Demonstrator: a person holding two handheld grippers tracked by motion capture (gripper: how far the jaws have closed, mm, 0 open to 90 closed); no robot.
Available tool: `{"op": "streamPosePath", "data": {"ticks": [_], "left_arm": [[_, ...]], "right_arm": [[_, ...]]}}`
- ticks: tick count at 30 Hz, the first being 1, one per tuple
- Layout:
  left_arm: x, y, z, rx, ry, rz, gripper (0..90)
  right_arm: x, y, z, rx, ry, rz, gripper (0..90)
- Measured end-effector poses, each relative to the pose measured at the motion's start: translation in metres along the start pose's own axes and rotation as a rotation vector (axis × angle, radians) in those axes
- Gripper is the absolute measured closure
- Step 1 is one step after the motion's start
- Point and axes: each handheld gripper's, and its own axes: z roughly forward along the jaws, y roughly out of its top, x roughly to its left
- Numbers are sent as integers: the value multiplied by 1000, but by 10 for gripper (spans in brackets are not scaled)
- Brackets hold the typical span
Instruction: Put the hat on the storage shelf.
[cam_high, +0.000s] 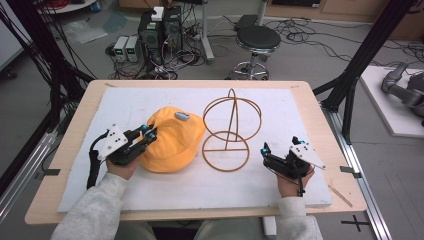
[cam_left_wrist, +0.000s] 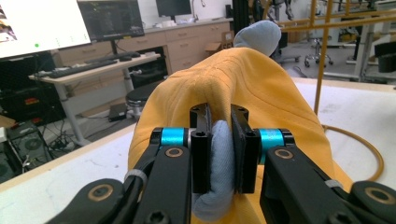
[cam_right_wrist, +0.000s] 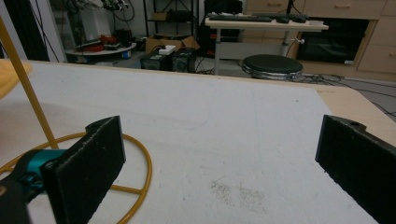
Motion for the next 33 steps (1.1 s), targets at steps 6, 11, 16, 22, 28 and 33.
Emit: {"op": "streamPosePath", "data": {"ticks": [6,11,16,22,28,33], "left_arm": [[7,6,-7,-31,30,-19,801],[9,13,-9,-33,46,-20,801],[10,20,-10,-55,66,-24,802],[12,30,-13,-100,79,-32,804],[12,41,-13,-158,87,-42,805],[11,48,-13,-194,94,-50,806]], "right_arm": [[0,0,0,1,-1,1,10],[0,0,1,2,-4,6,10],[3,0,1,0,0,6,10],[1,0,1,-4,2,13,10],[0,0,1,-4,-2,17,10],[0,0,1,-7,-2,16,10]]}}
